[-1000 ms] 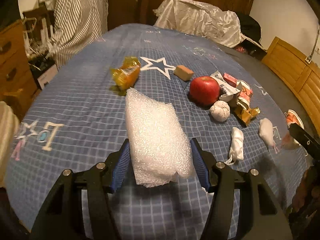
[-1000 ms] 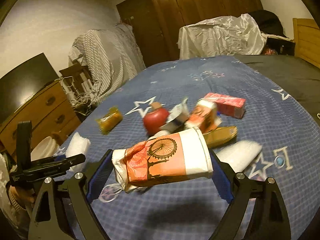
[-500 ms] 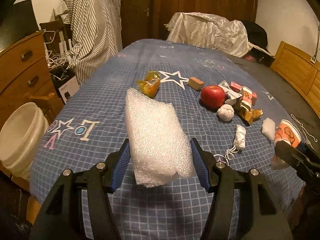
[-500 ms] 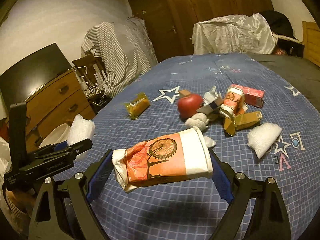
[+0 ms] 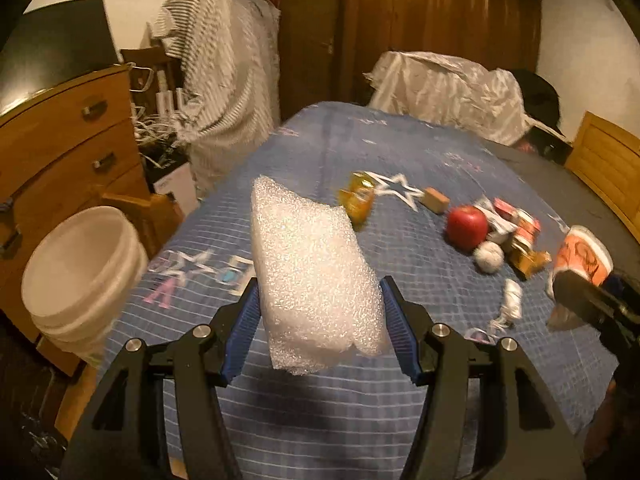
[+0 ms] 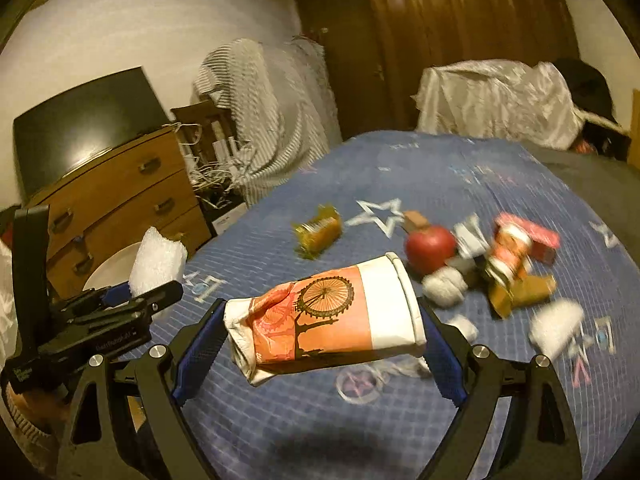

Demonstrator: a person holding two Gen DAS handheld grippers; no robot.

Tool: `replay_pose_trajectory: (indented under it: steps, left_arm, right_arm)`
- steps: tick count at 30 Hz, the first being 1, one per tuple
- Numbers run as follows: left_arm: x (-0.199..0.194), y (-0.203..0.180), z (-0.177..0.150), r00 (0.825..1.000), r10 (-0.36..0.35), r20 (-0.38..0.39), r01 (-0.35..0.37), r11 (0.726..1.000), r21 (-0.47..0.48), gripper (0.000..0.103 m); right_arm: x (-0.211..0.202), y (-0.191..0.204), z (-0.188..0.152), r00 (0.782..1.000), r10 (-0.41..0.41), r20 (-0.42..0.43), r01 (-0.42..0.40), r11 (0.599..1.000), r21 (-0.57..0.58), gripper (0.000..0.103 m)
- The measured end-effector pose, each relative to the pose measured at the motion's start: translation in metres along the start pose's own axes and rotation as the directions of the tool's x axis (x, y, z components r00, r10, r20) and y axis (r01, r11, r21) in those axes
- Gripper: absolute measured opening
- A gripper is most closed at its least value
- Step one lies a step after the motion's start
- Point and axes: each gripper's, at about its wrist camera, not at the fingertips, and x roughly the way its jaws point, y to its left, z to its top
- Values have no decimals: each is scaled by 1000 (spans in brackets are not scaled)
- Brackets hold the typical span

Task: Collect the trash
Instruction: 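Lift the bubble wrap and paper cup and carry them over the bucket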

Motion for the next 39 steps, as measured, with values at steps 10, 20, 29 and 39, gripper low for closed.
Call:
replay_pose_trajectory:
  steps: [10, 20, 29, 39]
  left_arm:
    - [-16, 103, 38, 974, 212, 79, -209, 977, -49, 57]
    - [-17, 215, 58, 914, 401, 53, -395, 913, -105, 57]
    - [3, 274, 61, 899, 437, -10, -435, 893, -119, 57]
    - [29, 320, 49, 910, 404, -94, -414, 895, -166, 57]
  right_arm:
    - [81, 110, 75, 992, 124, -10, -124, 976, -178, 90]
    - [179, 238, 130, 958, 263, -115, -284, 927, -246, 90]
    - [252, 324, 137, 914, 328, -240, -387, 883, -265, 90]
    - [286, 382, 120, 893, 329, -307, -425, 842, -333, 90]
